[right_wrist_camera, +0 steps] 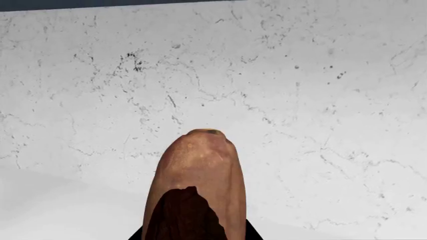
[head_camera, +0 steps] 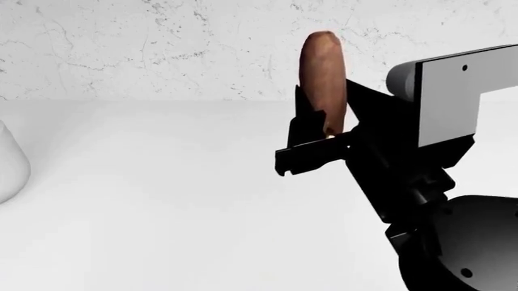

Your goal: Pick the sweet potato, carrot from the counter and place them in the cabinet. Then close the cabinet.

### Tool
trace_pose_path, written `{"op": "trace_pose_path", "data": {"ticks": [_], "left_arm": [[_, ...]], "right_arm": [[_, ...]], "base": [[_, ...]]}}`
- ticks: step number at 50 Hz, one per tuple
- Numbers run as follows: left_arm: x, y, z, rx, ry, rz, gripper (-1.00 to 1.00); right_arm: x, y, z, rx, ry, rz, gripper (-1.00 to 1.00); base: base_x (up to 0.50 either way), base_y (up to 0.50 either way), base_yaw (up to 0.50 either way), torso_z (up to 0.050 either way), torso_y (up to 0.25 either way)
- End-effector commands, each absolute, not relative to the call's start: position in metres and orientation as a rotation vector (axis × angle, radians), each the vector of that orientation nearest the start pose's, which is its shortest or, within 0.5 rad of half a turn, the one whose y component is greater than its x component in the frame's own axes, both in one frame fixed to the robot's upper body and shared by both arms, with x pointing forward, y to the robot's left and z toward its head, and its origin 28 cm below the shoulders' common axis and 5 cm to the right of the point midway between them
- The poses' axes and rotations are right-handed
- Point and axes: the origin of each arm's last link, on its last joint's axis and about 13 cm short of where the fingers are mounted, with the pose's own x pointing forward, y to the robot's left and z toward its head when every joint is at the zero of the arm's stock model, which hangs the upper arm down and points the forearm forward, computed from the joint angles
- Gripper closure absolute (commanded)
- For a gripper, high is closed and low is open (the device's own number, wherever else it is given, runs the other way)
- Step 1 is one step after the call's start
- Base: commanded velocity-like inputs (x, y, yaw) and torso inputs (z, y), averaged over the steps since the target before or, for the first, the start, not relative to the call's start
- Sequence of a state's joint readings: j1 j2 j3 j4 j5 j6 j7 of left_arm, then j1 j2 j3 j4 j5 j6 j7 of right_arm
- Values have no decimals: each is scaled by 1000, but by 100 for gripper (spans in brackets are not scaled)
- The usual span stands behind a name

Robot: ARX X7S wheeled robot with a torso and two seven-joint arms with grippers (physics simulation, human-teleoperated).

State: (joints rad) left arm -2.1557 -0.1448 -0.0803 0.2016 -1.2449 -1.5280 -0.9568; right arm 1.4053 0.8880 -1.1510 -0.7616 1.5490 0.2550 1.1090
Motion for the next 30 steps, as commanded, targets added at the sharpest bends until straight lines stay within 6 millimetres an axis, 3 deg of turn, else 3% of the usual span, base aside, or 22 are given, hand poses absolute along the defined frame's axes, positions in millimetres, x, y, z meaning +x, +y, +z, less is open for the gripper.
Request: {"op": "trace_pose_path", "data": {"ticks": [1,19,30], "left_arm": [[115,196,492,4,-801,-130,-100],[115,208,426,-26,-681,-72,-100],[111,209,402,-43,-626,-76,-100]], "right_arm": [[191,-74,278,-21,-162,292,100],[190,-72,278,-23,-164,295,100],[191,-71,278,-27,-163,298,100]], "base": [[0,0,0,0,0],[0,0,0,0,0],[0,0,0,1,0]]}}
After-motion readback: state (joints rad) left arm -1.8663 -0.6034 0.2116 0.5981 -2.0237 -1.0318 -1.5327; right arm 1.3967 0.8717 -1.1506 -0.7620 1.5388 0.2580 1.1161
